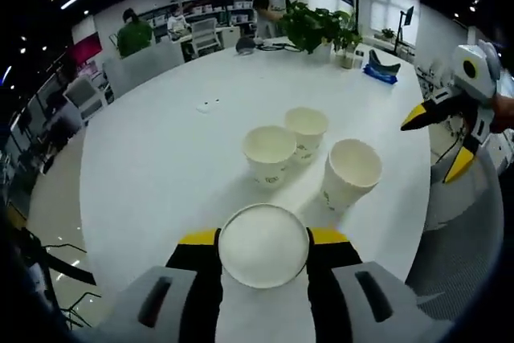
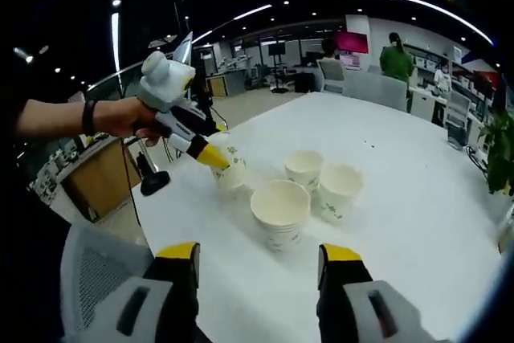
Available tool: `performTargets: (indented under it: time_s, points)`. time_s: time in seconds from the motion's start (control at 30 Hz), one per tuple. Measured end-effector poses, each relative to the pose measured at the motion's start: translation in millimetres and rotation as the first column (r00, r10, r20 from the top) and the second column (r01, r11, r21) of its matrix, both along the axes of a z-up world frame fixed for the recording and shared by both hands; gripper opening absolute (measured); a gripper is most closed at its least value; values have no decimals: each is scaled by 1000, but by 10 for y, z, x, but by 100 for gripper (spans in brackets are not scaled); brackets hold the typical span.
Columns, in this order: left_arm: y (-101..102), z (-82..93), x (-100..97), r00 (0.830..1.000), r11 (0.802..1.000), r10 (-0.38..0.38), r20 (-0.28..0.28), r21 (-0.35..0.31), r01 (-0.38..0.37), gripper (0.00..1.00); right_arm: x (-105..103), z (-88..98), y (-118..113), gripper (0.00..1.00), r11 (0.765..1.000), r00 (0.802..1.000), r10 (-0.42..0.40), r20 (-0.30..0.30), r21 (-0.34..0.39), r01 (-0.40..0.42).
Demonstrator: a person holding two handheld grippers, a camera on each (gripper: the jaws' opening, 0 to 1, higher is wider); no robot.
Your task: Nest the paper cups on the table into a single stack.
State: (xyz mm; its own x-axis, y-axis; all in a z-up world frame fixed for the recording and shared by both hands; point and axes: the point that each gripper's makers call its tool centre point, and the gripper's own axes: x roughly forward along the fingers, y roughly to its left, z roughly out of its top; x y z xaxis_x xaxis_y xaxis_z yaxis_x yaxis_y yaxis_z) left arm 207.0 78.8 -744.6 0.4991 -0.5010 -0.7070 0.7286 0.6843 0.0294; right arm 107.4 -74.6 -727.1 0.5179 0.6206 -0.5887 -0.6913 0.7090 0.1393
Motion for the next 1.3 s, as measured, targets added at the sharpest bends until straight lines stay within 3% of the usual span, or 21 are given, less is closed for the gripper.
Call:
performTargets:
  time_s: [0.7,1.07,1.3]
  points:
    - [16,270,-197,999,999,14,49,-34,-12,39,181,90,576,58,985,986,166,21,33,-167]
    - [-152,513,-254,996,997,-36,77,-59,40,39,237,10,905,57,973,977,213,-4,87,-212]
    - [-318,760,-270,993,991,-60,98,-113,71,39,250,47,981,57,969,978,206,-1,141,-204]
